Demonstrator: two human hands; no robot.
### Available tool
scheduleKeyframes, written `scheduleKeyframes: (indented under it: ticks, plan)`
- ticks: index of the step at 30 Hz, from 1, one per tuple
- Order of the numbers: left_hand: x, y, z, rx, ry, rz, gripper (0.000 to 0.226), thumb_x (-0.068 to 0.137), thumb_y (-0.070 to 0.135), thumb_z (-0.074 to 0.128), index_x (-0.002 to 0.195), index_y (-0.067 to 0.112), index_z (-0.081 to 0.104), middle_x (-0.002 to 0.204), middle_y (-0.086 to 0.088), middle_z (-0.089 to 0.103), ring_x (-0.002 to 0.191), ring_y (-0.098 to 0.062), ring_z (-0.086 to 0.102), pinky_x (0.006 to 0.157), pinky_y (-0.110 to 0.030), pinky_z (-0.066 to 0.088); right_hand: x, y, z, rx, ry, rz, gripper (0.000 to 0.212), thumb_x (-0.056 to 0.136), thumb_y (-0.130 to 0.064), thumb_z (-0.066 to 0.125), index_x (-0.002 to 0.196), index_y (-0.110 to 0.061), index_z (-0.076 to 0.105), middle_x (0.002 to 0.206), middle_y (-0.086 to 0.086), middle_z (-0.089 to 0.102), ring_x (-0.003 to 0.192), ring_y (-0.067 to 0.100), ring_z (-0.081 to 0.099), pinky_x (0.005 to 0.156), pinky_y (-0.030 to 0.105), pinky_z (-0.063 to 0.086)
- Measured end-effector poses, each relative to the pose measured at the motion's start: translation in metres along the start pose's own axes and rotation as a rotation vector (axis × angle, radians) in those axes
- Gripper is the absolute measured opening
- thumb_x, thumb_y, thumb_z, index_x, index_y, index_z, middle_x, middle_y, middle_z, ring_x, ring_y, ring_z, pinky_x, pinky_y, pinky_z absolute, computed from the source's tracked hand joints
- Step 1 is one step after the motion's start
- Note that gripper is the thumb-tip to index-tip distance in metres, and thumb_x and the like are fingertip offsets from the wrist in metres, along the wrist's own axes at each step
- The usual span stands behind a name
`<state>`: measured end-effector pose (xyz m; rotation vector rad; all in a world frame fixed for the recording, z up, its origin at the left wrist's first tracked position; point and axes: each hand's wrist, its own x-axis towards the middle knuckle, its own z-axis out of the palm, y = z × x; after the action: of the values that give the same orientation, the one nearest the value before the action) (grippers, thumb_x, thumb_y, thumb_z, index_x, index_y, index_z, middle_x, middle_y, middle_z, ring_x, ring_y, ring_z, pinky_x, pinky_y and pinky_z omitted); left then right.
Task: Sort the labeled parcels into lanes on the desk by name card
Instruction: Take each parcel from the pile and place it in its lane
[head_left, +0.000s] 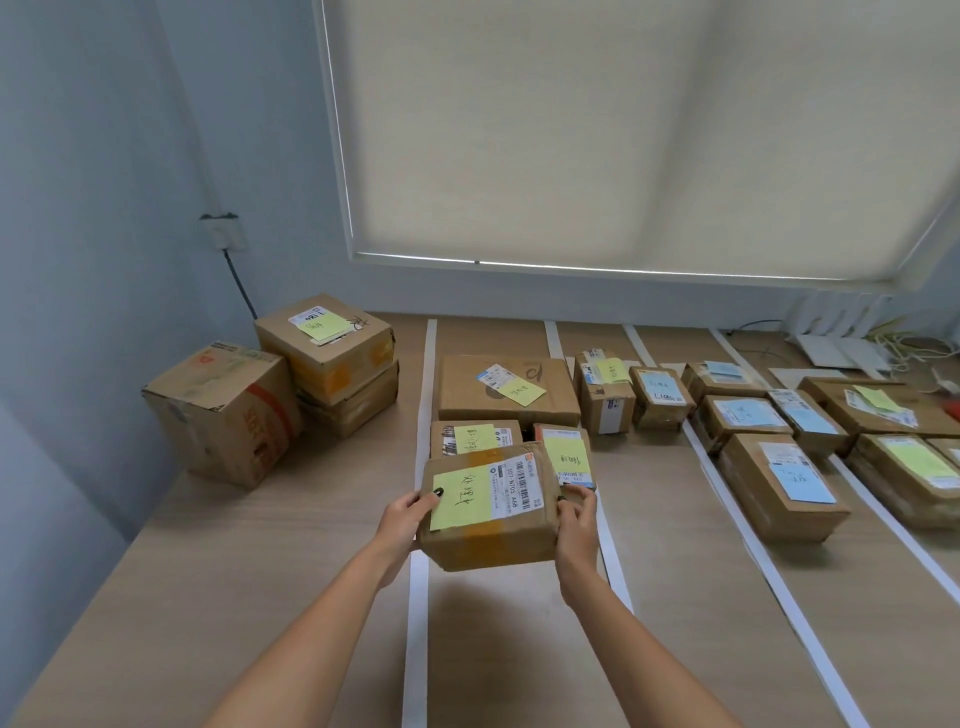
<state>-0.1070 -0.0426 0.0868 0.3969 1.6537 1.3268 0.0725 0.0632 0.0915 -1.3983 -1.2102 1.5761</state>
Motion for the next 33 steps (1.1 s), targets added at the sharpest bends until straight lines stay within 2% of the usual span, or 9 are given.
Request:
scheduleKeyframes:
  ticks: [2, 4, 8, 11, 16, 21, 26, 30, 33]
  plan:
    - [0.001, -0.002, 0.001, 0.007, 0.009, 0.011, 0.034, 0.096, 0.028, 0.049, 0.126, 0.012, 0.054, 0.109, -0.003, 0.067, 0.1, -0.02, 0.063, 0.076, -0.033, 0.054, 0.0, 0.0, 0.0, -0.04, 0.068, -0.06, 0.016, 0.1, -0.02, 0.04, 0.109, -0.025, 0.052, 0.12, 0.003, 0.055, 0.106, 0.019, 0.056, 0.087, 0.038, 0.053]
    - [0.003, -0.002, 0.003, 0.002, 0.012, 0.016, 0.037, 0.095, 0.027, 0.051, 0.128, 0.011, 0.053, 0.111, -0.004, 0.066, 0.1, -0.02, 0.062, 0.081, -0.035, 0.052, 0.0, 0.001, -0.002, -0.045, 0.091, -0.076, 0.017, 0.1, -0.023, 0.041, 0.108, -0.025, 0.056, 0.119, 0.002, 0.056, 0.108, 0.018, 0.055, 0.091, 0.039, 0.052]
    - [0.005, 0.005, 0.016, -0.042, 0.015, 0.051, 0.041, 0.094, 0.025, 0.054, 0.132, 0.012, 0.048, 0.113, -0.005, 0.064, 0.094, -0.015, 0.061, 0.067, -0.026, 0.051, 0.001, -0.005, -0.012, -0.028, 0.017, -0.048, 0.033, 0.1, -0.036, 0.034, 0.116, -0.02, 0.058, 0.112, 0.002, 0.062, 0.102, 0.016, 0.058, 0.077, 0.027, 0.05]
    - [0.007, 0.019, 0.031, -0.067, 0.014, 0.106, 0.042, 0.093, 0.022, 0.055, 0.134, 0.017, 0.047, 0.113, -0.004, 0.062, 0.09, -0.012, 0.062, 0.057, -0.022, 0.054, 0.009, -0.017, -0.027, 0.018, -0.051, -0.044, 0.035, 0.098, -0.04, 0.034, 0.113, -0.027, 0.062, 0.106, -0.002, 0.066, 0.096, 0.011, 0.06, 0.067, 0.022, 0.047]
    - [0.008, 0.043, 0.076, -0.142, -0.025, 0.134, 0.038, 0.09, 0.026, 0.06, 0.126, 0.034, 0.049, 0.112, -0.001, 0.062, 0.091, -0.015, 0.063, 0.054, -0.025, 0.053, 0.034, -0.03, -0.063, 0.04, -0.127, -0.102, 0.039, 0.097, -0.035, 0.044, 0.134, -0.023, 0.05, 0.124, 0.004, 0.059, 0.115, 0.022, 0.054, 0.093, 0.036, 0.047]
    - [0.018, 0.048, 0.141, -0.087, -0.062, 0.148, 0.049, 0.089, 0.026, 0.06, 0.133, 0.037, 0.043, 0.124, -0.003, 0.055, 0.098, -0.017, 0.057, 0.067, -0.031, 0.051, 0.067, -0.042, -0.113, 0.04, -0.015, -0.137, 0.047, 0.093, -0.037, 0.051, 0.136, -0.019, 0.046, 0.124, 0.001, 0.039, 0.113, 0.017, 0.047, 0.085, 0.029, 0.047]
    - [0.037, 0.043, 0.226, 0.023, -0.049, 0.183, 0.061, 0.09, 0.03, 0.059, 0.143, 0.033, 0.03, 0.143, 0.001, 0.04, 0.125, -0.023, 0.042, 0.099, -0.042, 0.036, 0.117, -0.051, -0.182, -0.023, -0.043, -0.149, 0.044, 0.094, -0.037, 0.05, 0.136, -0.024, 0.048, 0.128, 0.004, 0.052, 0.116, 0.018, 0.05, 0.091, 0.032, 0.047]
    - [0.048, 0.034, 0.289, 0.067, -0.023, 0.165, 0.06, 0.09, 0.029, 0.06, 0.141, 0.029, 0.027, 0.142, -0.003, 0.043, 0.115, -0.017, 0.044, 0.093, -0.032, 0.04, 0.154, -0.053, -0.233, -0.088, -0.104, -0.15, 0.046, 0.094, -0.036, 0.052, 0.138, -0.03, 0.041, 0.125, -0.003, 0.055, 0.106, 0.009, 0.052, 0.077, 0.017, 0.044]
    - [0.056, 0.025, 0.321, 0.103, -0.001, 0.143, 0.06, 0.091, 0.023, 0.059, 0.142, 0.025, 0.027, 0.141, -0.004, 0.046, 0.122, -0.02, 0.047, 0.098, -0.035, 0.042, 0.174, -0.049, -0.259, -0.153, -0.145, -0.12, 0.049, 0.094, -0.033, 0.052, 0.141, -0.033, 0.038, 0.127, -0.005, 0.053, 0.099, 0.003, 0.051, 0.075, 0.012, 0.041]
